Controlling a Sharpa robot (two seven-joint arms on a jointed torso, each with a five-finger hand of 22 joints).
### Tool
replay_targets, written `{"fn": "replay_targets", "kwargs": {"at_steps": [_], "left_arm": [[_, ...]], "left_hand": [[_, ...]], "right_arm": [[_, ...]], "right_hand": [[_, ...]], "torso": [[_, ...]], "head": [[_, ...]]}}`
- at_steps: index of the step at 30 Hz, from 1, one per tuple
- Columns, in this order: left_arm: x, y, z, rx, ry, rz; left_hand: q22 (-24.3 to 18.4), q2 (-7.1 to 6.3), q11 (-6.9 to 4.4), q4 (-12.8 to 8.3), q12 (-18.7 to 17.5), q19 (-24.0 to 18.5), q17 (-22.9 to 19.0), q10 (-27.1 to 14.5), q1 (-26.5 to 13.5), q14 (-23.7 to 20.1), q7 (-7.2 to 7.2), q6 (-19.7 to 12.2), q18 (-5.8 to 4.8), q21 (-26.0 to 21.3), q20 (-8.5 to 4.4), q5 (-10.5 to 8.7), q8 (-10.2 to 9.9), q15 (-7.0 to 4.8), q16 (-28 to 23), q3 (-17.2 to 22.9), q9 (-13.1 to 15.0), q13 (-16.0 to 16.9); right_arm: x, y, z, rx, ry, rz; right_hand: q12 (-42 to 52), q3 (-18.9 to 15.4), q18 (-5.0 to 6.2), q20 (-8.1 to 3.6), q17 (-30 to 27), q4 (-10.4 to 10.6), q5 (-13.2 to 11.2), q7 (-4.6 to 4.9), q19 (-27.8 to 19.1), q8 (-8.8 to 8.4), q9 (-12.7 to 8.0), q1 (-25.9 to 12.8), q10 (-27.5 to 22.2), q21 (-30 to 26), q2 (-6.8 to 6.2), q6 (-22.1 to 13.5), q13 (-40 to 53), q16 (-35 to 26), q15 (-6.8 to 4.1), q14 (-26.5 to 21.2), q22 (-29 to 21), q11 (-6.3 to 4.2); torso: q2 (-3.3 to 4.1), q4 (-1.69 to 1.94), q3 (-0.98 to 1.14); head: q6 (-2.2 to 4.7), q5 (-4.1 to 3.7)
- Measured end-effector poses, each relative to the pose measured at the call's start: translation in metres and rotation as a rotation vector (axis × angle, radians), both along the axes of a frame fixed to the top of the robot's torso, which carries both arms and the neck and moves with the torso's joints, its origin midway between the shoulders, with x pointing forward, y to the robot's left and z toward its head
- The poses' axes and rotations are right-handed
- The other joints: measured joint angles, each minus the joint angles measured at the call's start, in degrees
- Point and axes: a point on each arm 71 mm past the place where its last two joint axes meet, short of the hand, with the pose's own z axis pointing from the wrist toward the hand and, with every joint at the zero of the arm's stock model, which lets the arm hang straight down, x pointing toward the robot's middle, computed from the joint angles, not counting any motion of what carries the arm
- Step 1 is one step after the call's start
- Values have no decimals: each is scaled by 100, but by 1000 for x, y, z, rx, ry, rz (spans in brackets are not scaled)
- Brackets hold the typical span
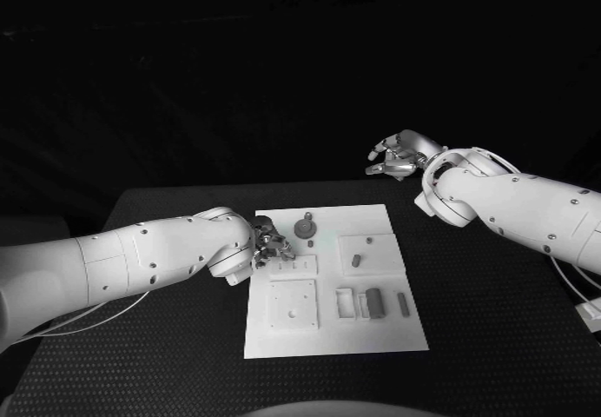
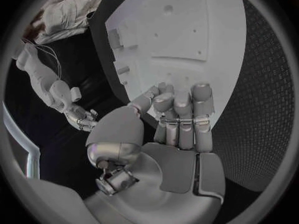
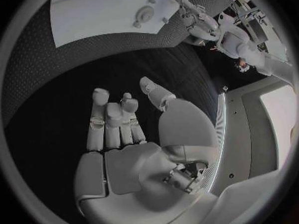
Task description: Assemble the parts on the task board
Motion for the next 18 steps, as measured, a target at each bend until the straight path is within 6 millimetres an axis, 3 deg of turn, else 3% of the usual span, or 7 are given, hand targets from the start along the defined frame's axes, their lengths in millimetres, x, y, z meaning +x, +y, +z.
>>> {"fn": "replay_targets", "kwargs": {"at_steps": [5, 11, 13, 18], "left_arm": [[-1, -1, -4, 7, 15, 2], [-1, -2, -6, 12, 21, 7], [-1, -2, -6, 13, 21, 8], [0, -3, -6, 16, 19, 8]], "left_hand": [[0, 52, -4, -1, 40, 1, -65, -4, -54, -13, 21, 21, 0, 28, 0, 163, 56, -26, 49, 0, 1, -44], [-1, 12, -9, -5, 106, -31, -177, -8, -200, -14, 22, 21, -1, 72, -32, 483, 103, -28, 169, 4, 4, -123], [-1, 10, -9, -8, 106, -30, -209, -8, -228, -14, 22, 21, -1, 72, -33, 577, 103, -28, 176, 7, 162, -145], [-1, 1, -14, 0, 133, -45, -290, -12, -324, -32, 22, 22, -2, 72, -49, 724, 140, -47, 218, 70, 246, -207]], "right_arm": [[0, 2, 0, 2, 4, 5], [0, 2, 0, 2, 7, 9], [0, 2, 0, 2, 8, 10], [0, 3, -1, 1, 11, 12]], "right_hand": [[0, -7, -1, 0, 0, -7, 0, 0, 0, 0, 0, 22, 0, -4, 22, 0, 0, 0, 0, 0, 0, 0], [0, -7, -2, 0, 0, -7, 0, 0, 0, 0, -1, 22, 0, -4, 22, 0, -5, 0, 0, 0, 0, 0], [0, -7, -3, 0, 0, -7, 0, 0, 0, 0, -1, 22, 0, -4, 22, 0, -5, 0, 0, 0, 0, 0], [0, -7, -3, 0, 0, -7, 0, 0, 0, 0, -1, 22, 0, -4, 22, 0, -4, 0, 0, 0, 0, 0]], "torso": [[-3, 6, 0], [-4, 7, -1], [-4, 6, -1], [-4, 6, 0]], "head": [[-17, -7], [-26, -14], [-28, -14], [-35, -18]]}}
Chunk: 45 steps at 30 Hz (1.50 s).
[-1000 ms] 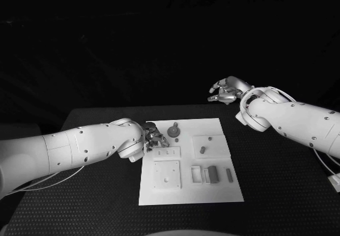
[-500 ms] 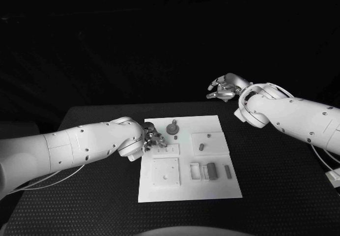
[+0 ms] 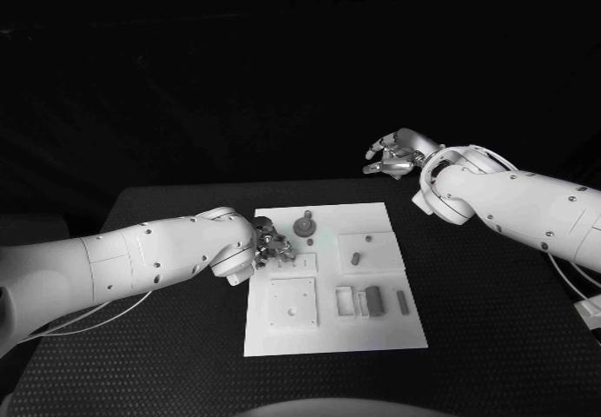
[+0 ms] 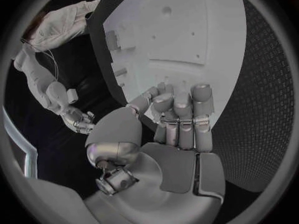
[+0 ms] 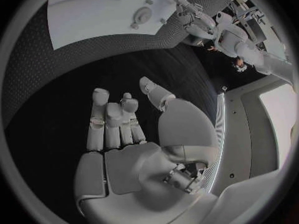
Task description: Assemble the parts on the task board
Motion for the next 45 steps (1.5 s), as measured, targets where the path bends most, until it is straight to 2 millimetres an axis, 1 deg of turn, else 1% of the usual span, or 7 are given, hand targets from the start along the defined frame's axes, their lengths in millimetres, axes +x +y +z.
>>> {"fn": "replay_targets", "kwargs": {"at_steps": [1, 3, 6, 8, 16, 23, 45], "left_arm": [[0, -1, 0, 0, -1, -1], [0, -1, 0, 1, -2, -3], [0, -2, -1, 5, -4, -6], [0, -3, -2, 7, -5, -8], [-1, -4, -5, 18, -10, -14], [1, -3, -5, 30, -20, -17], [0, -4, -9, 43, -2, -38]], "left_hand": [[0, -13, -10, -2, 0, 3, -23, -10, -14, 0, 0, 0, -4, 0, -35, 1, 5, 0, 25, 46, 3, -18], [0, -34, -14, -1, 8, 3, -57, -13, -41, -1, 0, 0, -6, 5, -35, 1, 6, 0, 40, 109, 5, -44], [0, -67, -15, 11, 43, 3, -128, -13, -82, -1, 0, 0, -6, 26, -36, 157, 6, -1, 107, 162, 11, -97], [0, -105, -15, 24, 67, 2, -170, -13, -119, 0, 0, 0, -7, 31, -36, 265, 35, -1, 140, 191, 122, -126], [-1, -150, -16, 9, 106, -6, -247, -13, -165, 0, 0, 0, -7, 48, -44, 409, 40, -1, 196, 224, 204, -176], [-1, -187, -23, -13, 106, -5, -265, -5, -202, 0, 0, 0, -7, 48, -44, 410, 40, -1, 196, 282, 232, -184], [-2, -182, -25, -15, 129, -3, -333, -4, -207, 0, 0, 1, -8, 48, -42, 442, 67, -2, 240, 283, 254, -237]], "right_arm": [[0, 0, 0, 0, 1, 1], [0, 1, 0, 0, 2, 2], [0, 1, 0, -1, 3, 3], [0, 1, 0, -1, 3, 4], [0, 2, 0, -1, 6, 8], [0, 4, -1, -1, 8, 12], [0, 5, -1, -1, 9, 17]], "right_hand": [[0, -9, 0, 0, 0, -9, 0, 0, 0, 0, 0, 0, 0, 0, 0, 0, 0, 0, 0, 0, 0, 0], [0, -16, 0, 0, 0, -16, 0, 0, 0, 0, 0, 0, 0, 0, 0, 0, 0, 0, 0, 0, 0, 0], [0, -16, 0, 0, 0, -16, 0, 0, 0, 0, 0, 1, 0, 0, -1, 0, 0, 0, 0, 0, 0, 0], [0, -16, 0, 0, 0, -16, 0, 0, 0, 0, -1, 1, 0, 0, -1, 0, 0, 0, 0, 0, 0, 0], [0, -16, 0, 0, 0, -16, 0, 0, 0, 0, 5, 1, 0, 0, -1, 0, 1, 0, 0, 0, 0, 0], [0, -16, -1, 0, 0, -16, 0, 0, 0, 0, 4, 24, 0, 0, 22, 0, -2, 0, 0, 0, 0, 0], [0, -14, -2, 1, 0, -48, 0, 0, -1, 0, 3, 24, 0, 0, 22, 0, -3, 0, 0, 0, 0, 0]], "torso": [[0, -1, -1], [0, 0, 0], [0, 0, 0], [0, 0, 0], [0, -4, 2], [-1, 0, 2], [1, 7, -2]], "head": [[-1, -3], [-3, -4], [-3, -4], [-5, -7], [-17, -21], [-26, -30], [-60, -44]]}}
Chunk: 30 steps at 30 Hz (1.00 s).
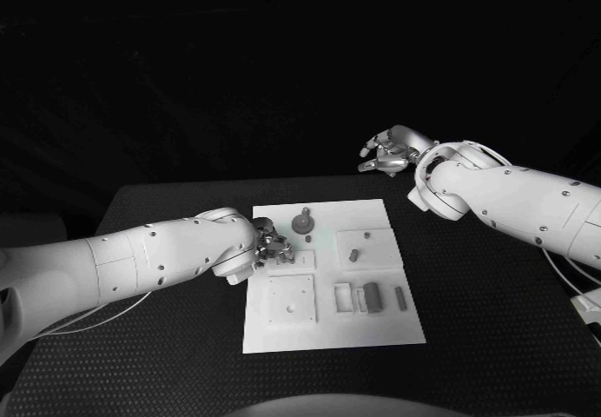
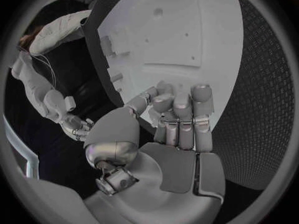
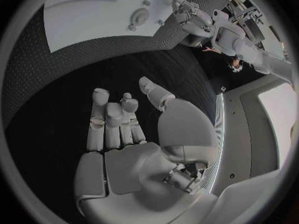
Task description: Assemble the parts on the task board
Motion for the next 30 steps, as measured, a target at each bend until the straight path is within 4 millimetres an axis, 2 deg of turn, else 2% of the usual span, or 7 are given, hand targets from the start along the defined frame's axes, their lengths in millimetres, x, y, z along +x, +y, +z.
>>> {"fn": "replay_targets", "kwargs": {"at_steps": [12, 14, 16, 30], "left_arm": [[-1, -2, -4, 4, 11, -5], [-1, -1, -4, 4, 11, -5], [-1, -1, -4, 4, 11, -4], [0, -1, -4, 4, 8, -1]], "left_hand": [[0, 34, -1, -50, 23, 2, -60, 1, -136, 0, 0, 0, 0, 0, 2, 16, 29, 0, 46, 42, 33, -48], [0, 94, -1, -54, 23, 10, -86, 1, -196, 0, 0, 0, 0, 0, 9, -169, 29, 0, 46, 46, 53, -68], [2, 126, -2, -57, 23, 12, -110, 1, -227, 0, 0, 0, 0, 0, 7, -270, 29, 0, 70, 52, 66, -87], [4, 135, 10, -56, 23, 29, -132, -11, -224, -1, -1, 1, 1, 0, -9, -314, 28, -1, 70, 86, 65, -104]], "right_arm": [[-1, 1, 0, 2, -1, 5], [-1, 1, 0, 2, -1, 5], [-1, 1, 0, 2, -1, 5], [-1, 2, 0, 3, -1, 6]], "right_hand": [[0, 0, 0, 19, 0, 0, 0, 0, -19, 0, 6, 0, 0, 0, 0, 0, -6, 0, 0, 0, 0, 0], [0, 0, 0, 19, 0, 0, 0, 0, -19, 0, 5, 0, 0, 0, 0, 0, -6, 0, 0, 0, 0, 0], [0, 10, 0, 19, 0, -9, 0, 0, -19, 0, 5, 0, 0, 0, 0, 0, -6, 0, 0, 0, 0, 0], [0, 0, 0, 19, 0, -31, 0, 0, -19, 0, 4, 0, 0, 0, 0, 0, -5, 0, 0, 0, 0, 0]], "torso": [[1, 1, -2], [1, 3, -2], [0, 4, 0], [-2, -2, 1]], "head": [[-14, -4], [-15, -10], [-15, -12], [-4, -7]]}}
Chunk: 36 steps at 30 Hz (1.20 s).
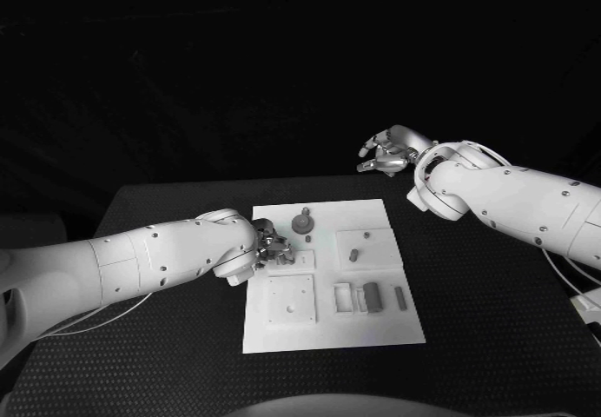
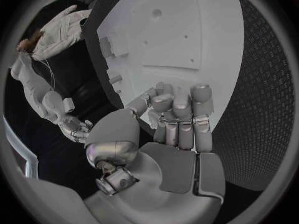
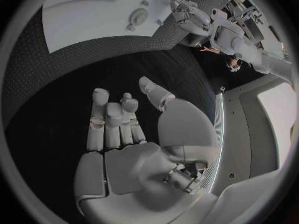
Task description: Assemble the parts on the task board
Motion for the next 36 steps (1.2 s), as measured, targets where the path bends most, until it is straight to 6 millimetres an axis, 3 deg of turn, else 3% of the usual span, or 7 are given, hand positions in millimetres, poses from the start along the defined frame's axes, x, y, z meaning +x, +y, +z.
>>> {"fn": "replay_targets", "kwargs": {"at_steps": [36], "left_arm": [[0, -3, -1, 8, -21, -3]], "left_hand": [[-2, -4, -3, -5, 21, -20, -51, 0, 5, -28, -1, 0, -1, 0, -22, 13, -45, -4, 45, 33, 19, -41]], "right_arm": [[0, 1, 0, 0, 1, 1]], "right_hand": [[0, 0, -1, 0, 0, 0, 0, 0, 0, 0, 4, -23, 0, 0, 23, 0, -4, 0, 0, 0, 0, 0]], "torso": [[2, 4, -3]], "head": [[7, -5]]}}
